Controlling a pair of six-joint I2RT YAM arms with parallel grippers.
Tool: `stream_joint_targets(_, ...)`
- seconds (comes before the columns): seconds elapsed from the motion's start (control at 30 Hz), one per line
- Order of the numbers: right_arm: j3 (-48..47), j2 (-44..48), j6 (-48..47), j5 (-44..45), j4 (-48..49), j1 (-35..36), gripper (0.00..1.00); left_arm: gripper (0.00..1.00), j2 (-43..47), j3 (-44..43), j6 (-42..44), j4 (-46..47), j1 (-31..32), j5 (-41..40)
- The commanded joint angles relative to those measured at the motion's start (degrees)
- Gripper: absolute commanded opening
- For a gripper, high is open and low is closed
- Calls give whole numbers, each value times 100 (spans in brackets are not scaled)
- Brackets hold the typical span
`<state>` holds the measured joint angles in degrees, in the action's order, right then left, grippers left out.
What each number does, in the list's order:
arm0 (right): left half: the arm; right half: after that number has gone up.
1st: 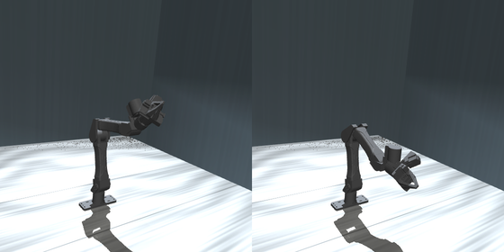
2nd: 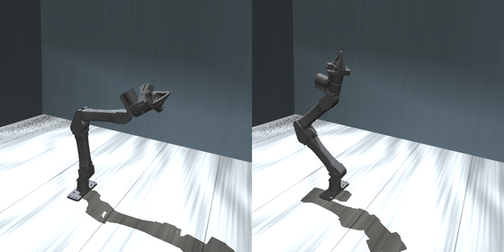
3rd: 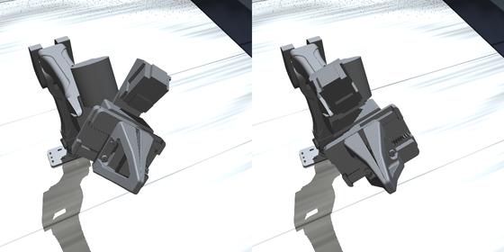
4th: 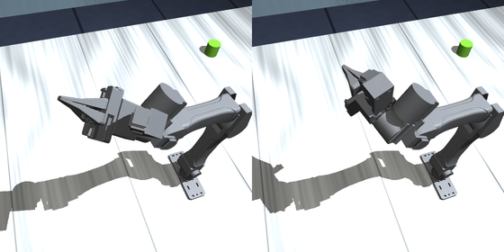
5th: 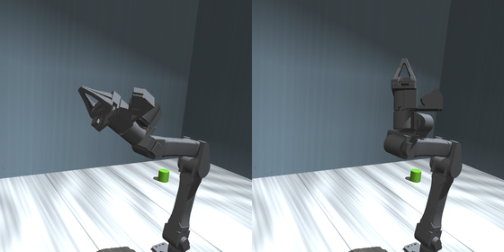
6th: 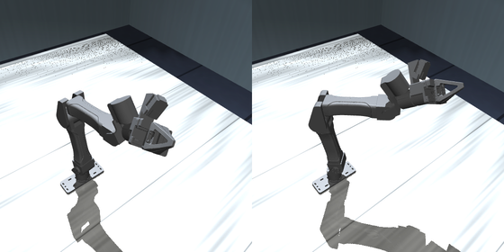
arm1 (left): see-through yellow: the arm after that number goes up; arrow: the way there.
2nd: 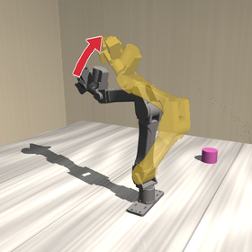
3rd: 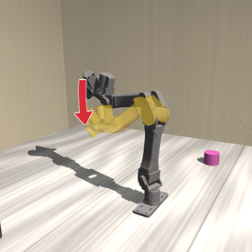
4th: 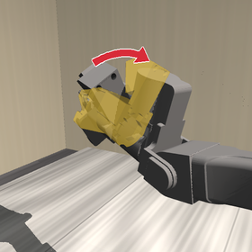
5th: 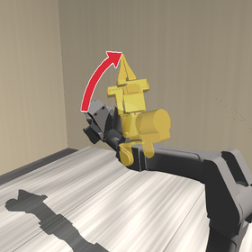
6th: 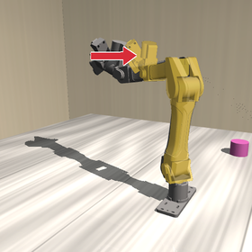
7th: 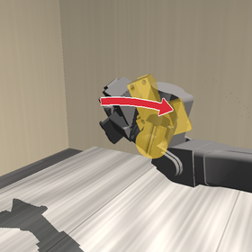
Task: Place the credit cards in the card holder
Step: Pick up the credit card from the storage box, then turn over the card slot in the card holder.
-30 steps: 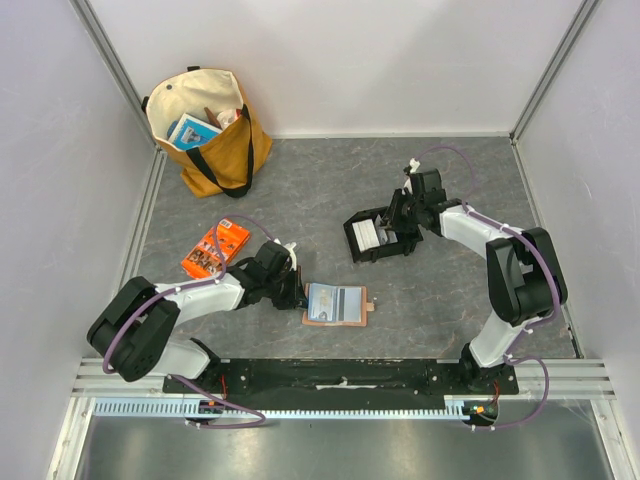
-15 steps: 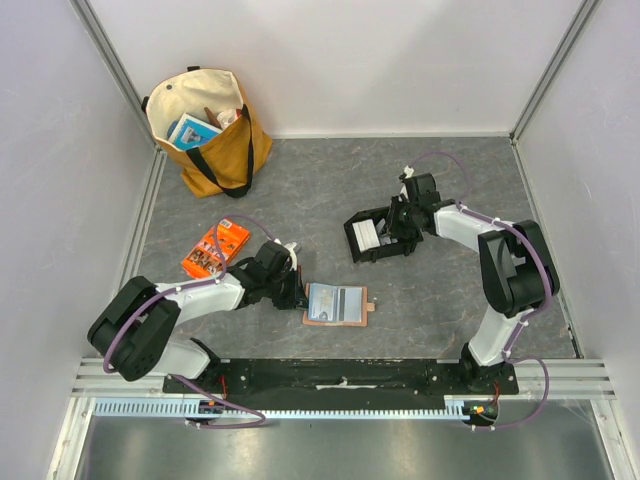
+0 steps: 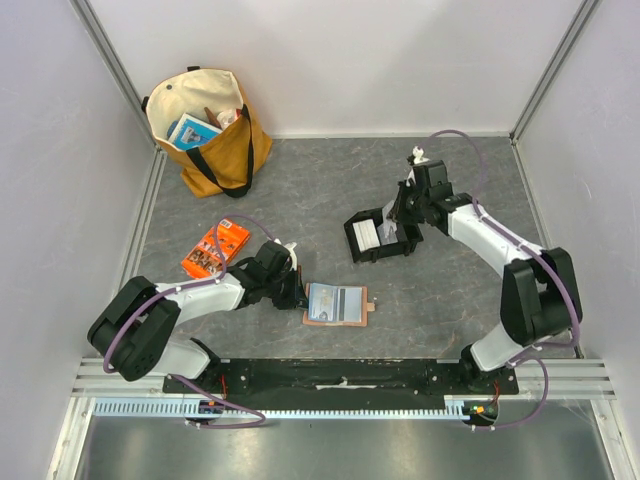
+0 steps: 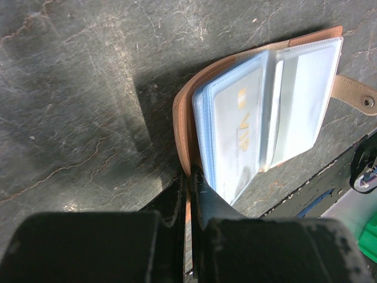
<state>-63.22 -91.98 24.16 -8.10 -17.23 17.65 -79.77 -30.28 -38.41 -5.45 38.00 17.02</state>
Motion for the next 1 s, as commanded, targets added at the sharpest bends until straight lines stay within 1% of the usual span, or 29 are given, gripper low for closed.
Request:
stream_joint_targets(0.0,-217,505,-61,448,-201,203,0,2,-4,-30,159,-96,15,-137)
stream_joint_targets(0.07,-129,716,27,624,-201,405,0,2,22,-30,159,-105,15,-128)
stream_joint_targets(0.1,-42,830,149,773,-175,623,0,2,31,-22,150,-105,15,-146)
stream_joint_targets(0.13,63,988,263,1027,-149,730,0,2,49,-30,150,-105,15,-146)
stream_joint_targets(0.2,300,1357,553,1659,26,1256,0,2,49,-39,141,-114,15,-137)
stream_joint_targets(0.27,538,1682,1017,2310,88,1696,0,2,93,-48,124,-105,15,-111)
stream_joint_targets(0.37,985,2069,1817,3049,308,2381,0,2,128,-22,71,-79,23,-102)
stream_joint_targets(0.47,1320,2193,2398,3506,502,3049,0,2,154,-39,45,-70,15,-76)
stream_joint_targets(0.57,1558,2097,2856,3771,712,3665,0,2,181,-22,1,-44,15,-49)
stream_joint_targets(0.67,1734,1878,3085,3815,1177,4148,0,2,216,-39,-35,-35,15,-14)
stream_joint_targets(0.87,1638,1193,3296,4254,1652,4835,0,2,295,-22,-87,-26,23,12)
stream_joint_targets(0.97,1436,815,3366,4483,1583,4993,0,2,339,5,-105,-26,15,21)
